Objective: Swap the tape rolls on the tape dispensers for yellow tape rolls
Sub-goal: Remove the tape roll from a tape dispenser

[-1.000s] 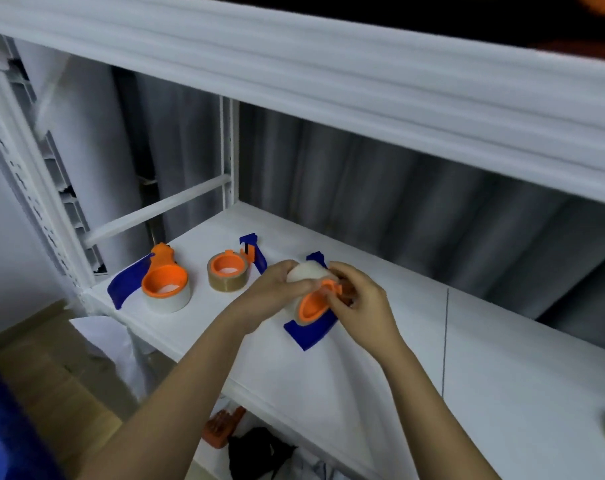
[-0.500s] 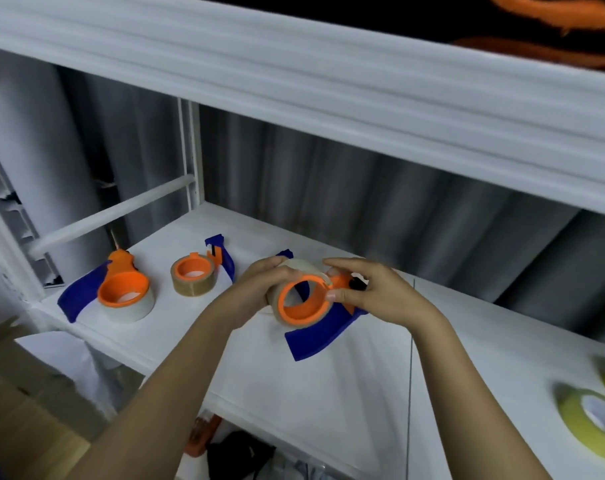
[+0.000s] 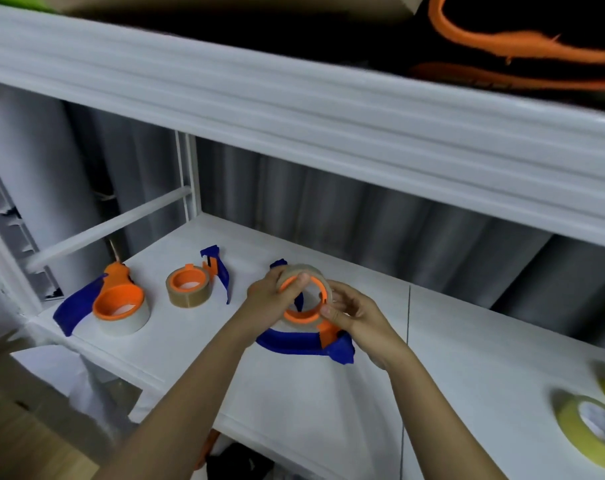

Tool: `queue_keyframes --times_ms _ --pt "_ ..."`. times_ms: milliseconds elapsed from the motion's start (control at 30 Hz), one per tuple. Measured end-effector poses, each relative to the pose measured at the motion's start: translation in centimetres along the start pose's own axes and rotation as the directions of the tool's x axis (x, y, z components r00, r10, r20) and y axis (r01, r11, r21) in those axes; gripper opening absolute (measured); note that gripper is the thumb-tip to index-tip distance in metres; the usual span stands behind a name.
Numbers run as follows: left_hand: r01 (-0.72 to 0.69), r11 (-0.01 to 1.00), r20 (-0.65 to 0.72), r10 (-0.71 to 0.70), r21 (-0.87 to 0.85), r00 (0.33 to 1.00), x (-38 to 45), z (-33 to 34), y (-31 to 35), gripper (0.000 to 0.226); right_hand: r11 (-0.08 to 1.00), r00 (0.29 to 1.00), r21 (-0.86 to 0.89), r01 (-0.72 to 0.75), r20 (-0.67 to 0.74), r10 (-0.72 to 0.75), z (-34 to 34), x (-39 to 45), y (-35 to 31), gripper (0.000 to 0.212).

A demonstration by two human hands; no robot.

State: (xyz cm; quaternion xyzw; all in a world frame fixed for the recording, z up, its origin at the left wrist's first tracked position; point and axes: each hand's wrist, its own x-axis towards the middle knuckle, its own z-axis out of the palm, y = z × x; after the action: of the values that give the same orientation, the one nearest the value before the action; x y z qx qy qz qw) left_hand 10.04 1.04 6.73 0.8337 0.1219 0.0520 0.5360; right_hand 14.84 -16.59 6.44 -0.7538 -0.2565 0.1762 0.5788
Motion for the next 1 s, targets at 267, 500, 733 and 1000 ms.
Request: queue_keyframes --times_ms 267,500,733,1000 --pt "0.017 0.996 0.123 -0.005 -0.091 0.992 -0.2 0.2 -1.1 0.064 1.0 0.998 -0.015 -0.012 -0.069 0.011 -0.1 -1.0 0.1 0.041" --pt "0.038 0.99 0.124 -0.055 0.139 0.991 -0.2 0.7 -1.5 0.064 0.999 0.996 0.001 -0.039 -0.079 0.039 -0.3 -1.8 -0.3 0.043" --pt "-0.01 0.995 0.171 -0.007 0.1 0.985 -1.9 1.0 -0.3 0.064 1.0 0.991 -0.004 0.005 -0.137 -0.005 0.0 -2.5 -0.1 0.041" --pt "0.006 0.989 0.157 -0.029 0.145 0.987 -2.4 1.5 -0.5 0.065 0.996 0.982 -0.079 0.048 -0.18 -0.061 0.8 -2.9 -0.1 0.035"
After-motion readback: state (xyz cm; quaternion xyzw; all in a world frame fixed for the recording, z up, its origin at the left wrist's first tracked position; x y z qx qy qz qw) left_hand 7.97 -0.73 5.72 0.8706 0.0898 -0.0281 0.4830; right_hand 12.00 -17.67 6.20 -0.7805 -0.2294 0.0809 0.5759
